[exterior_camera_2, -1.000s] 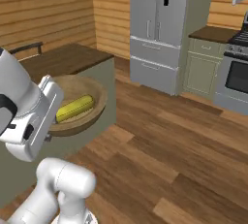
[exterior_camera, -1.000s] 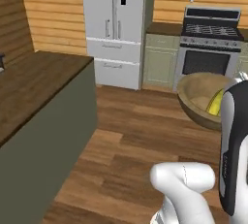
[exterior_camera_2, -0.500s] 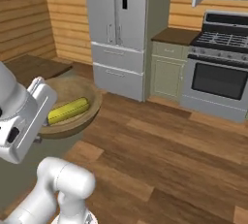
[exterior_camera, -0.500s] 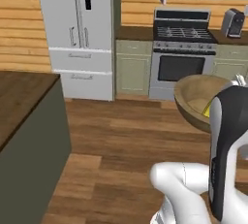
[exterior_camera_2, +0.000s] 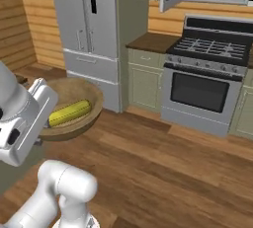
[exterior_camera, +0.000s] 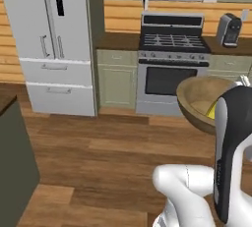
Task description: Pick the cucumber from the sink and place it in the bowl. Then pick the bowl and place it in the microwave. Then close the microwave door and press the start button.
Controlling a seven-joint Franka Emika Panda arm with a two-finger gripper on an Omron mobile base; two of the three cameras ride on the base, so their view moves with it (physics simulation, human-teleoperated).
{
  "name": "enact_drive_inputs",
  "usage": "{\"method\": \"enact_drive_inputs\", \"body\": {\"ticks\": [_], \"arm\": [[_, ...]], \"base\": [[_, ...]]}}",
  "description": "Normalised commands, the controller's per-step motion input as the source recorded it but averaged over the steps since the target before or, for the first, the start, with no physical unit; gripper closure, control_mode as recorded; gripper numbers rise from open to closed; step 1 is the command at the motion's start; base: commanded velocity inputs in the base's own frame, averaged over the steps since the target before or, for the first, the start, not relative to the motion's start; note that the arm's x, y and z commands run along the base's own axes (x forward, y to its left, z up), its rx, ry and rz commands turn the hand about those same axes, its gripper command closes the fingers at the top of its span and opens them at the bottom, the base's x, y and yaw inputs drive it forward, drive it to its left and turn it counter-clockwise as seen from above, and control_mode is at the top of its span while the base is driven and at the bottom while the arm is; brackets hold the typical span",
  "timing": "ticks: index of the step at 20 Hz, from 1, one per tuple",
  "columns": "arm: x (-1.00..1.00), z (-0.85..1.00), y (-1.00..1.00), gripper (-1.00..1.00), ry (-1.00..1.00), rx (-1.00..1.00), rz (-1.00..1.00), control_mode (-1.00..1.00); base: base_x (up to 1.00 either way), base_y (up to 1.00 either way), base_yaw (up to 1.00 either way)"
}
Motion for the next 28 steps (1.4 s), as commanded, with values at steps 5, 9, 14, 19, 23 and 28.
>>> {"method": "enact_drive_inputs", "body": {"ticks": [5,9,14,19,23,28], "arm": [[0.00,0.00,0.00,1.00,0.00,0.00,0.00,1.00],[0.00,0.00,0.00,1.00,0.00,0.00,0.00,1.00],[0.00,0.00,0.00,1.00,0.00,0.00,0.00,1.00],[0.00,0.00,0.00,1.00,0.00,0.00,0.00,1.00],[0.00,0.00,0.00,1.00,0.00,0.00,0.00,1.00],[0.00,0.00,0.00,1.00,0.00,0.00,0.00,1.00]], "base": [[0.94,-1.00,0.02],[0.63,-1.00,0.23],[0.57,-1.00,0.27],[0.55,-0.92,0.29],[0.58,-0.75,0.31],[0.73,-0.77,0.25]]}}
